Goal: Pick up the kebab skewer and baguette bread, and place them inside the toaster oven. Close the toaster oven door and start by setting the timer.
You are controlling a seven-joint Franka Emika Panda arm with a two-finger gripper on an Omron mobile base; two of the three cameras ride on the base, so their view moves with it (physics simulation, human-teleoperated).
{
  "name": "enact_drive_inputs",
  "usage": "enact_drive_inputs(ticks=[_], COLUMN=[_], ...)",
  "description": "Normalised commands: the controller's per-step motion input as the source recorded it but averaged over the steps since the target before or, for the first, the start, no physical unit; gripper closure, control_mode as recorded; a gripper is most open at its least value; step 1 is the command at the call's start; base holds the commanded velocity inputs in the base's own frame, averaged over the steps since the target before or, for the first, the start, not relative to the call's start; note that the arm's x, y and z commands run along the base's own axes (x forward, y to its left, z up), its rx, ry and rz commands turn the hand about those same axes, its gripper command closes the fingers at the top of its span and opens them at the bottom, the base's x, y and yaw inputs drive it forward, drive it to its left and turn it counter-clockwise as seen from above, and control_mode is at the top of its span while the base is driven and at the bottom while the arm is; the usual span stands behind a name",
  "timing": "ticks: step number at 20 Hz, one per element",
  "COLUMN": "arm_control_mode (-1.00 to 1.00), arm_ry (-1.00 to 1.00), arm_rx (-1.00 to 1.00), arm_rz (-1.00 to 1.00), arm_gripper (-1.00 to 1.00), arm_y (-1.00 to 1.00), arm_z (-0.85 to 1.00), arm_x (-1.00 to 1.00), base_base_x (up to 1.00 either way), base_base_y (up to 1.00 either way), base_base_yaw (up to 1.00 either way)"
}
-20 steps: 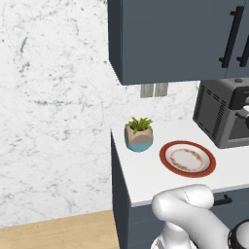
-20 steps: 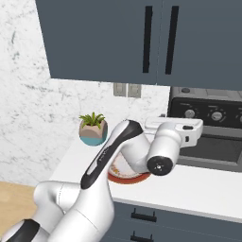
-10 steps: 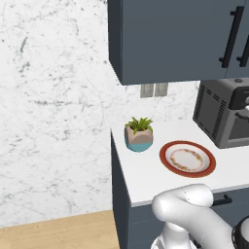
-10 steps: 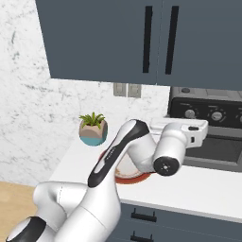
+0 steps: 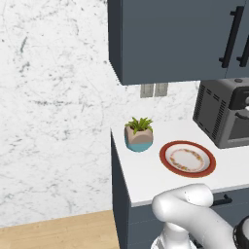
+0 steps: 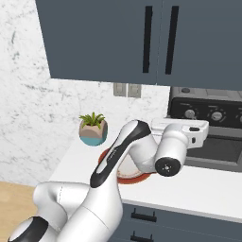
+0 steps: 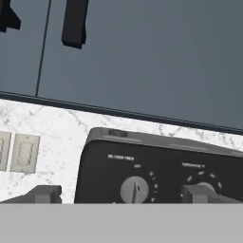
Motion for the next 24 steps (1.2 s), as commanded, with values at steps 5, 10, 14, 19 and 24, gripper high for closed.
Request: enact_drive_inputs(ticks=[5,10,14,19,24], arm_control_mode=[-1.00,-1.00,-1.00,-1.00,-1.00], arm_ry=[0.00,0.00,0.00,0.00,0.00], arm_rx=[0.00,0.00,0.00,0.00,0.00], arm_rz=[0.00,0.00,0.00,0.00,0.00], arm_gripper=[-1.00,-1.00,-1.00,-1.00,-1.00], arm_y=[0.00,0.06,0.00,-0.01,0.00], arm_z=[0.00,0.00,0.00,0.00,-0.07], arm_x=[0.08,0.11,0.08,0.01,0.00], base_base_x=[0.00,0.00,0.00,0.00,0.00], base_base_y=[0.00,0.00,0.00,0.00,0.00], base_base_yaw=[0.00,0.00,0.00,0.00,0.00])
